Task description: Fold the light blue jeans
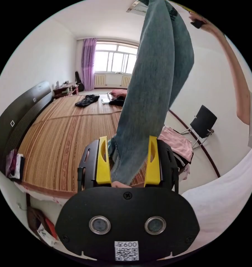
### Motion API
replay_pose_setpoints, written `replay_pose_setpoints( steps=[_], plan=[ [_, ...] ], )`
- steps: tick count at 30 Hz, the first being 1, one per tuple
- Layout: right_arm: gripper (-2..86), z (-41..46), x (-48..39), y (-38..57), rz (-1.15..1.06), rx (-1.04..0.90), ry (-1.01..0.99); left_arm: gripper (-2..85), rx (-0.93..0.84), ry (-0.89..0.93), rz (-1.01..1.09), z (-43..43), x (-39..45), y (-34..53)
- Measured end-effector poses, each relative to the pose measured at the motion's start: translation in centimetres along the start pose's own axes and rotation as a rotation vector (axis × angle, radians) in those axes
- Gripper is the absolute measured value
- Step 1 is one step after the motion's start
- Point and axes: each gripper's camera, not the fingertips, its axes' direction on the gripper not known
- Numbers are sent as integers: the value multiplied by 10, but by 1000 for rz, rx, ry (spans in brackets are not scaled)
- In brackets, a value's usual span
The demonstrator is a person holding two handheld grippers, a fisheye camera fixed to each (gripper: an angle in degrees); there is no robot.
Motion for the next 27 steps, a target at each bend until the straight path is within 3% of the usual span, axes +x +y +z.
replay_pose_setpoints(
  steps=[5, 10, 14, 23, 27],
  plan=[
    [-8, 28, 49, 31, 52, -43, -65, 182, -2, -65, -251, -77, -26, 33],
    [-8, 53, 116, 64, 75, -61, 11, 181, -74, -157, -450, -153, -58, 57],
    [-8, 65, 179, 76, 118, -63, 54, 177, -105, -124, -554, -191, -87, 42],
    [-8, 108, 369, 83, 183, -99, 338, 171, -238, 51, -394, -198, -189, -101],
    [-8, 175, 462, 87, 226, -144, 394, 169, -299, 155, -226, -184, -267, -193]
  ],
)
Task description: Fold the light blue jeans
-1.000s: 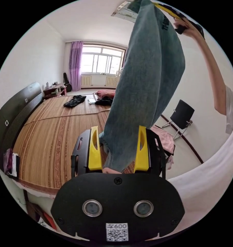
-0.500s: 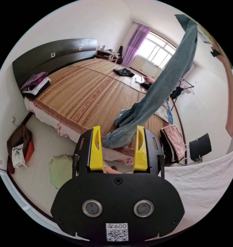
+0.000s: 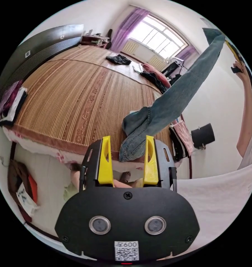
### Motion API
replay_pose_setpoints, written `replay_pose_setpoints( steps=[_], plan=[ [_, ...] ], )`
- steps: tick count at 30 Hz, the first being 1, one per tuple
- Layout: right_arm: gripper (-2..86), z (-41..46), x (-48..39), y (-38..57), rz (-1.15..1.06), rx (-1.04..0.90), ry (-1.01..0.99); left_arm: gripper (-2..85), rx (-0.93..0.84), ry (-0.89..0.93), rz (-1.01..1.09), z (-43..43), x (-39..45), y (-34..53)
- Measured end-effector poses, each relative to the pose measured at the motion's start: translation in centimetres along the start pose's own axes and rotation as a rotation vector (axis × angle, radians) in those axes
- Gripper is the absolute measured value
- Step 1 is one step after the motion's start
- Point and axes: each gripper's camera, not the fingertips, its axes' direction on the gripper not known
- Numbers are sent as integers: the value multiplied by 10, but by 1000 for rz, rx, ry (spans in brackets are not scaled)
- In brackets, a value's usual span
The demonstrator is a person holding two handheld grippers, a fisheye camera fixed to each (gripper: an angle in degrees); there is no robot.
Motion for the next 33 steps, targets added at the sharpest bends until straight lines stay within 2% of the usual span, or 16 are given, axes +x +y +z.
replay_pose_setpoints(
  steps=[5, 6, 9, 10, 12, 14, 16, 17, 20, 24, 26, 28, 30, 31, 33],
  plan=[
    [-8, 166, 23, 41, 88, -142, -73, 162, -43, 19, 115, -48, -94, -110],
    [-8, 209, 25, 62, 116, -231, -109, 159, -46, 1, 109, -62, -121, -127],
    [-8, 287, 20, 123, 149, -492, -139, 149, -84, -91, -18, -92, -193, -150],
    [-8, 303, 10, 149, 84, -582, -140, 143, -102, -113, -101, -103, -220, -149],
    [-8, 312, -2, 179, -37, -737, -184, 130, -119, -116, -227, -120, -251, -138],
    [-8, 298, 12, 192, -35, -810, -187, 118, -128, -124, -337, -136, -264, -120],
    [-8, 260, 65, 188, 15, -843, -286, 107, -130, -146, -393, -150, -248, -93],
    [-8, 252, 83, 187, 33, -861, -271, 105, -133, -154, -393, -151, -239, -87],
    [-5, 218, 201, 192, 131, -989, -150, 97, -174, -216, -378, -136, -182, -60],
    [21, 201, 400, 210, 326, -1150, 12, 110, -232, -127, -420, -69, -123, -45],
    [94, 204, 483, 207, 388, -1186, 114, 135, -245, -116, -337, -35, -103, -60],
    [165, 199, 582, 192, 478, -1052, 250, 165, -248, -263, -77, 15, -82, -94],
    [171, 204, 640, 193, 556, -993, 265, 170, -244, -395, 177, 63, -71, -110],
    [168, 219, 666, 203, 574, -1041, 215, 171, -272, -459, 287, 96, -74, -112],
    [148, 245, 684, 217, 512, -1130, 139, 171, -327, -450, 393, 136, -85, -104]
  ],
)
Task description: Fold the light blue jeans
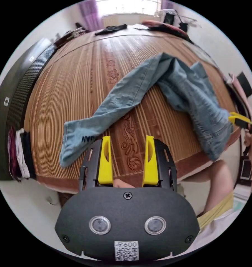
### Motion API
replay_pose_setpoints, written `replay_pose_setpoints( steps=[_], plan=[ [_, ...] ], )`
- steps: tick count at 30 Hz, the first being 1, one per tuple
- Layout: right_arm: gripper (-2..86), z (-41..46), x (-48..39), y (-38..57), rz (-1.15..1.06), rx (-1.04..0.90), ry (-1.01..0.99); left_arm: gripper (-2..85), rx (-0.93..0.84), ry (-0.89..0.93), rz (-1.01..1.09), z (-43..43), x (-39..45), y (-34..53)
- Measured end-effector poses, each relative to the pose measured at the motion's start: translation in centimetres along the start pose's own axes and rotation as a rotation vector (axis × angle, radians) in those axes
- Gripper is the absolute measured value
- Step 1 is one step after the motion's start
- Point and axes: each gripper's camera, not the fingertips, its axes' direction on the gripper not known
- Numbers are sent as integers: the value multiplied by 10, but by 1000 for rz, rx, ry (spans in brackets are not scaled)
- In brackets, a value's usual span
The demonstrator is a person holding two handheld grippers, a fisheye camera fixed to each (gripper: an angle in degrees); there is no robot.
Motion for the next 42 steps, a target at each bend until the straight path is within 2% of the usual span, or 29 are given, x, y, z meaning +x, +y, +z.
replay_pose_setpoints(
  steps=[1, 4, 6, 9, 17, 23, 29, 32, 36, 42],
  plan=[
    [131, 5, -5, -11, -92, 1, 80, 172, 152, 1, 17, -8, -2, 15],
    [97, -10, -15, -28, -182, 133, 264, 172, 404, 9, 32, -7, -2, 72],
    [87, -18, -11, -33, -221, 235, 333, 172, 391, 18, 26, -14, -1, 76],
    [77, -41, 28, -42, -193, 413, 289, 171, 412, 4, 20, -28, 6, 88],
    [74, -129, 107, -89, -176, 463, 234, 170, 423, 19, 1, -70, 14, 108],
    [78, -190, 160, -115, -166, 494, 201, 157, 457, -81, 44, -109, 47, 122],
    [85, -235, 189, -136, -194, 501, 265, 116, 495, -179, 150, -150, 86, 134],
    [86, -257, 212, -147, -185, 494, 238, 90, 481, -122, 202, -172, 87, 132],
    [88, -287, 244, -157, -167, 498, 179, 113, 479, -66, 106, -209, 62, 127],
    [91, -312, 252, -160, -199, 530, 286, 147, 457, 57, 33, -266, 24, 118]
  ],
)
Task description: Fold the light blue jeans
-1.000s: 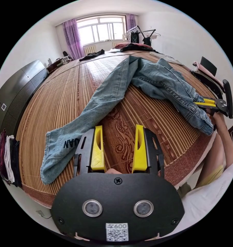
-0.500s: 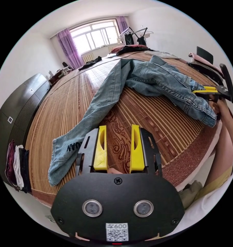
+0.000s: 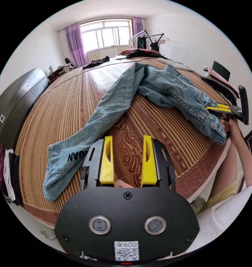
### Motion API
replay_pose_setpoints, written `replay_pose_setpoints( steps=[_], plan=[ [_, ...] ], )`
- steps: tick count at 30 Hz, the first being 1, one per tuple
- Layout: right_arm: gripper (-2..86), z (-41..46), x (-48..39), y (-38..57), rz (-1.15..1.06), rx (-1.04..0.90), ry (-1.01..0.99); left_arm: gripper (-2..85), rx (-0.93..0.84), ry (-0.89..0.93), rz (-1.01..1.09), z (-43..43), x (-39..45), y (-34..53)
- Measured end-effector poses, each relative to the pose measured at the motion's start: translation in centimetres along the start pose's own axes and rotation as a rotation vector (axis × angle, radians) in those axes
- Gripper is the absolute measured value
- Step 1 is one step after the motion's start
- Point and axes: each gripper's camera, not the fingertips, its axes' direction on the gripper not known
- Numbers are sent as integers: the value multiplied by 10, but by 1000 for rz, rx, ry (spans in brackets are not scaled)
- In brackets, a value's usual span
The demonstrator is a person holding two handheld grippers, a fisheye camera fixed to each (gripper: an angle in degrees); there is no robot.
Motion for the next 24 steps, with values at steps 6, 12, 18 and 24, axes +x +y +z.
replay_pose_setpoints(
  steps=[6, 12, 18, 24],
  plan=[
    [103, -28, 14, -1, -14, 70, 87, 156, 68, -114, -46, -76, -3, -23],
    [104, -54, 28, 13, -22, 138, 103, 128, 287, -33, -255, -189, -65, -20],
    [101, -51, 47, 15, -13, 117, 75, 154, 175, -229, -162, -257, -91, -82],
    [99, -48, 51, 22, -21, 113, 89, 72, -18, -277, -34, -293, -124, -135]
  ],
)
